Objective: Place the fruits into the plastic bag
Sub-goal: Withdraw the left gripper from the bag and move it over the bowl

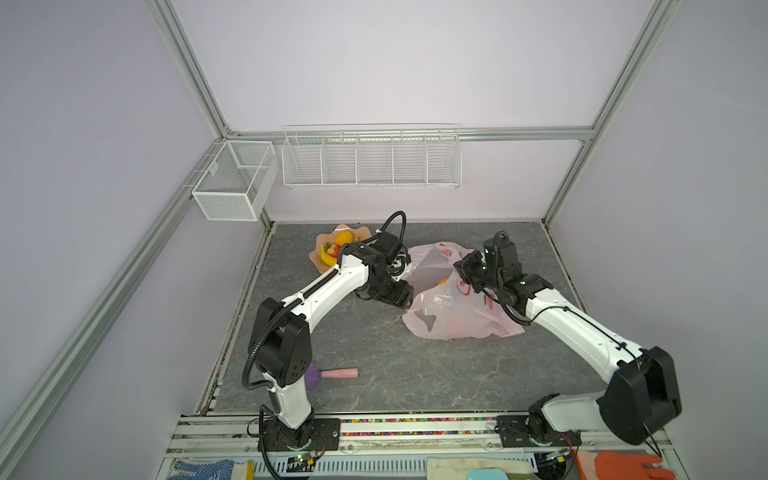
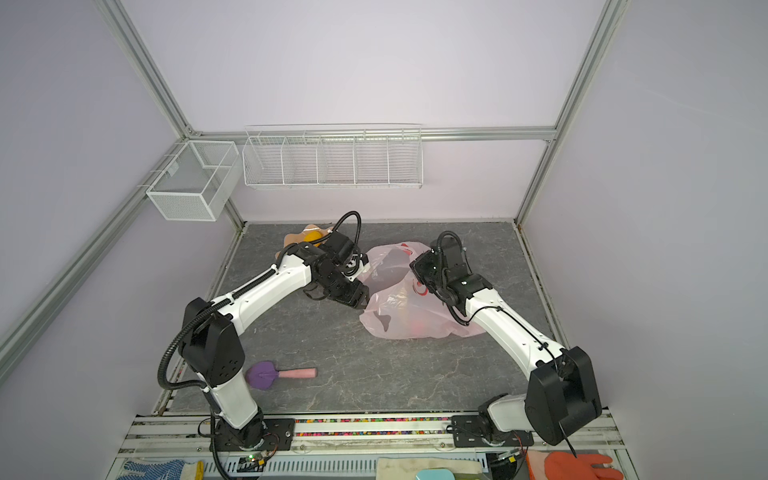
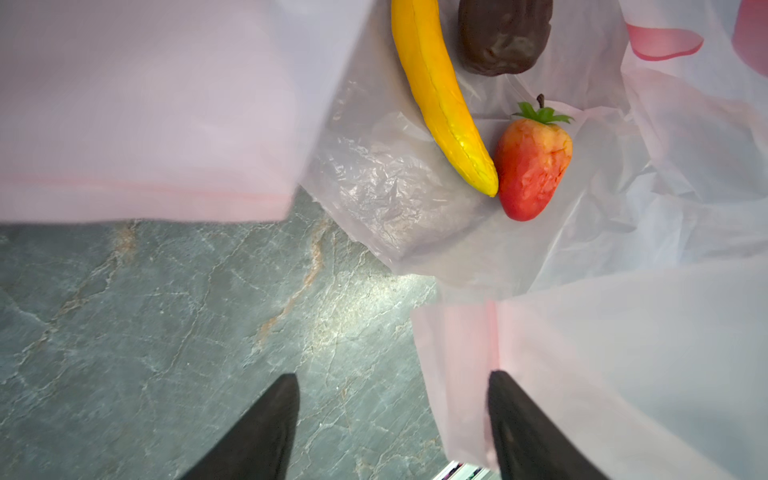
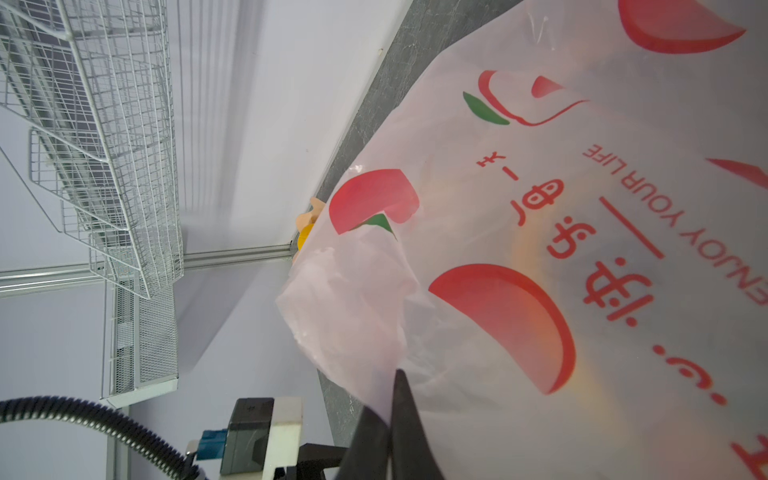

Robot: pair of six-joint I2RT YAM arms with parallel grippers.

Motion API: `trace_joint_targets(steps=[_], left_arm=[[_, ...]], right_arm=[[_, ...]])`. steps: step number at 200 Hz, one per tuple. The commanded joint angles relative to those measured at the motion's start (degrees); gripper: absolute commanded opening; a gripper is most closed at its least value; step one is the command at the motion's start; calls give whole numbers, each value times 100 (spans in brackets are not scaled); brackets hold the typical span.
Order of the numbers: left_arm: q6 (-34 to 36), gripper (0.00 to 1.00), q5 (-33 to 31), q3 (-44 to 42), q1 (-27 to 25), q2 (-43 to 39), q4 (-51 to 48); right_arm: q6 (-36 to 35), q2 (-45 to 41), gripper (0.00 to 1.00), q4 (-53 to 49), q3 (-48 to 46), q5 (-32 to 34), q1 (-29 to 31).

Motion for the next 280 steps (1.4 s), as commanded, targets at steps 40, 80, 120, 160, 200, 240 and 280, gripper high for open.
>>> trace_joint_targets(steps=[40, 80, 120, 160, 200, 240, 280], left_arm=[[-45, 72, 31, -360, 210, -362, 305], [-686, 73, -216, -392, 761, -700, 738], [-989, 73, -1273, 193, 1293, -462, 316], [-1249, 71, -1798, 705, 1703, -31, -59], [-928, 69, -2313, 1219, 1779, 646, -414], [-775, 68, -2700, 1660, 1989, 1196, -473], [-639, 67, -2800, 2168, 2196, 1805, -535]], right_arm=[[-11, 63, 6, -3, 180, 42, -46], [-11, 59, 6, -11, 176, 23, -49], [-11, 76, 6, -23, 189, -2, -62], [-19, 86, 6, -30, 216, -24, -60], [-48, 126, 6, -59, 276, -60, -68], [-66, 163, 6, -90, 339, -89, -66], [-82, 156, 6, -126, 364, -88, -71]])
